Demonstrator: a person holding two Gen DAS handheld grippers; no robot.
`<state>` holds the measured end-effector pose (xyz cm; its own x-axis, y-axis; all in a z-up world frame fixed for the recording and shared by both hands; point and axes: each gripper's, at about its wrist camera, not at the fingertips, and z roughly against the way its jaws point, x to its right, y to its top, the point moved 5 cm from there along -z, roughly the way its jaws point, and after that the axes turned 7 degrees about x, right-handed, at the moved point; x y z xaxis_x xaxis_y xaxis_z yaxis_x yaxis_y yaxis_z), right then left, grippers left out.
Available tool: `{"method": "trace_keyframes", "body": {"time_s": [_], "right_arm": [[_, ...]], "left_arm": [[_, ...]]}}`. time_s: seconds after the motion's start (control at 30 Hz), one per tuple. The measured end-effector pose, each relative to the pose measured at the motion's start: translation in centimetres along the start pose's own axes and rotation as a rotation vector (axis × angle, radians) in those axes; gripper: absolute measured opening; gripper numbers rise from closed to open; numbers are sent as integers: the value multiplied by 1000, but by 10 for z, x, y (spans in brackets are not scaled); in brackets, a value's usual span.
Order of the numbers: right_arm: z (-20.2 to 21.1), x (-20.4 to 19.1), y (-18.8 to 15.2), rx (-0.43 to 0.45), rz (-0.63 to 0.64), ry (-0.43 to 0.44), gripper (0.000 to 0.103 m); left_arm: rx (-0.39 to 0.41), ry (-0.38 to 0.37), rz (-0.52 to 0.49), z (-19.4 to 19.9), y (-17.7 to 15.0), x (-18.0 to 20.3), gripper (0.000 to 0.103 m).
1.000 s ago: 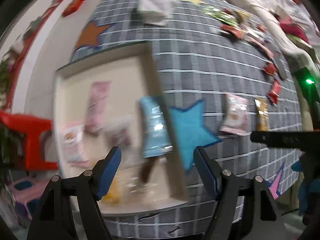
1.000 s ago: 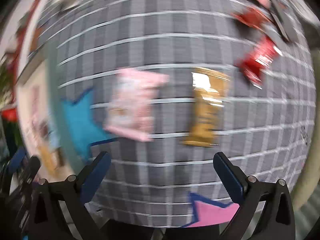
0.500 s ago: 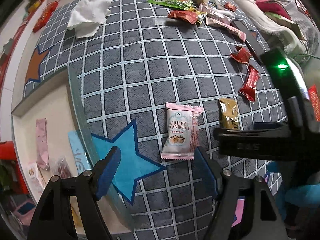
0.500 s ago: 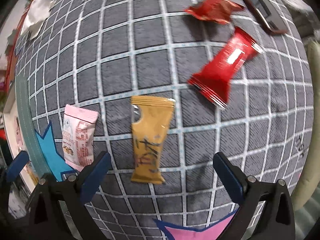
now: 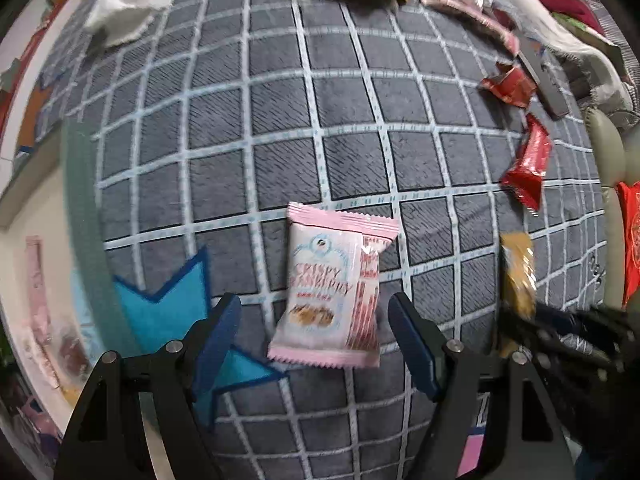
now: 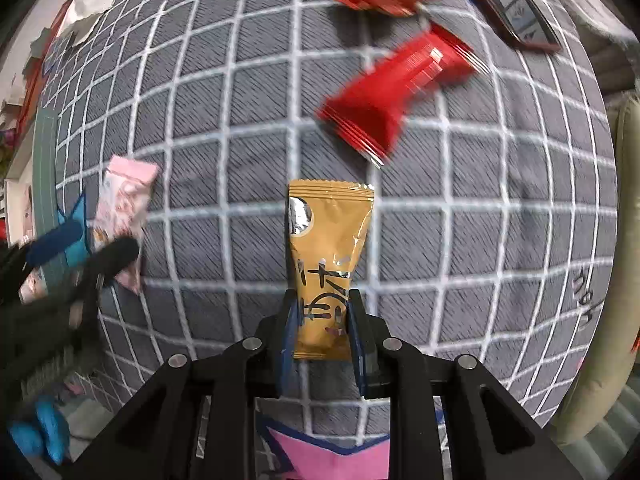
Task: Organize snacks
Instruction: 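Grasp another Crispy Cranberry packet with left tool while right tool grasps gold candy, then carry the cranberry packet and gold candy toward the white box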
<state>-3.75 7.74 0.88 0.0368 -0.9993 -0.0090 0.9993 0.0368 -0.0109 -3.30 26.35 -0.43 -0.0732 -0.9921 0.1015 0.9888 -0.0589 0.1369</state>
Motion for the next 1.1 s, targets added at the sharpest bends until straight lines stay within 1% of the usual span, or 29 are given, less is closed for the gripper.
{"method": "trace_keyframes", "body": {"time_s": [0.03,0.1,0.13,0.17,0.2,0.27,0.3,0.33,0.43,0.5,0.53,0.6,0.7,0.9,1.0,1.07,1.1], "right_arm": [[0,4,-1,1,-5,6,25],[-2,12,-3,-1,-15,13,25],[-1,17,-4,-1,-18,18,25],[-2,20,-4,0,-22,26,25],[-2,23,-6,1,-23,29,25],[-2,25,-7,5,-23,36,25],[0,27,-8,9,-22,39,25],[4,19,-19,12,-20,39,25],[11,23,-26,18,-11,43,25],[19,13,-36,22,-8,53,25],[23,12,-38,22,-6,58,25],[40,-9,-39,25,-1,65,25],[56,-26,-40,39,21,83,25],[74,-69,-27,58,84,110,25],[72,-81,-23,57,125,82,25],[64,-84,-21,26,126,46,26],[61,-82,-23,21,117,10,30]], "left_arm": [[-8,9,-9,-4,0,2,83],[6,43,-61,-7,3,10,83],[12,47,-74,-8,3,13,83],[29,48,-81,-6,4,16,76],[39,46,-82,-4,6,18,61],[50,20,-86,1,7,21,41],[39,-10,-72,3,6,20,41],[44,-24,-59,6,6,18,41],[92,-14,-53,28,3,8,41],[123,-15,-50,45,-1,3,41],[142,-8,-49,54,-4,-1,41],[175,6,-44,71,-10,-10,41],[213,22,-7,90,-22,-30,41],[246,77,101,112,-41,-87,41],[251,102,156,116,-48,-112,41],[252,113,183,120,-54,-127,41],[251,118,193,121,-56,-133,41]]}}
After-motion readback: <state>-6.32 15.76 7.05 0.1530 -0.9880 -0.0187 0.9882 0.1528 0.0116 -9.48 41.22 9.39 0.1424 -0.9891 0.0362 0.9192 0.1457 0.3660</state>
